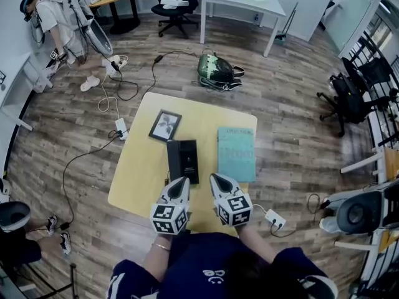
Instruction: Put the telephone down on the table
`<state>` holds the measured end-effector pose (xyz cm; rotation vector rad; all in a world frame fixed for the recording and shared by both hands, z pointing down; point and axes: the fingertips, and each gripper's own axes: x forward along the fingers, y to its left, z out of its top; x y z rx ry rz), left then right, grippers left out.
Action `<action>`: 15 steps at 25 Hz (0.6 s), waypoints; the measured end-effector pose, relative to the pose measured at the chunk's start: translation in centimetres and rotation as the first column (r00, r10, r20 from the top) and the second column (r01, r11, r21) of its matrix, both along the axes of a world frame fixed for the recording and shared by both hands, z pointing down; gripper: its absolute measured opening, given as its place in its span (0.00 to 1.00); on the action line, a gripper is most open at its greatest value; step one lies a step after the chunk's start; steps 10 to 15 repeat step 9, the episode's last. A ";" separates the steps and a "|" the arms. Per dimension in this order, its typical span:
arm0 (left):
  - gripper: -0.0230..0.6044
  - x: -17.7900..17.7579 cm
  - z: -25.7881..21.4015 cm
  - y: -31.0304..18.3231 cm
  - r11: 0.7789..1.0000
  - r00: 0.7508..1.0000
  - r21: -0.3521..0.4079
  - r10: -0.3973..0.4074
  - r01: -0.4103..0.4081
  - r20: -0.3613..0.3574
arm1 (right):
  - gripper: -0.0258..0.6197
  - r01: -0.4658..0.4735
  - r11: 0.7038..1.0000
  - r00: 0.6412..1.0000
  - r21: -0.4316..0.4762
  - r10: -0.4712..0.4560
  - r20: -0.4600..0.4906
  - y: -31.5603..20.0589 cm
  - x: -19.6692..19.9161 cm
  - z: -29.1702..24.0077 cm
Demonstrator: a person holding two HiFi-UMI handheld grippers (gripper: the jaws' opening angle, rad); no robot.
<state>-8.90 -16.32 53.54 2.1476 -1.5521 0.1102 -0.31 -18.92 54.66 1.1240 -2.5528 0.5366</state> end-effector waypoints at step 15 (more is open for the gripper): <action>0.04 -0.5 0.7 -0.7 1.000 1.000 -0.003 -0.017 0.017 0.025 | 0.05 0.001 1.000 1.000 0.004 -0.001 -0.018 -0.6 0.1 0.7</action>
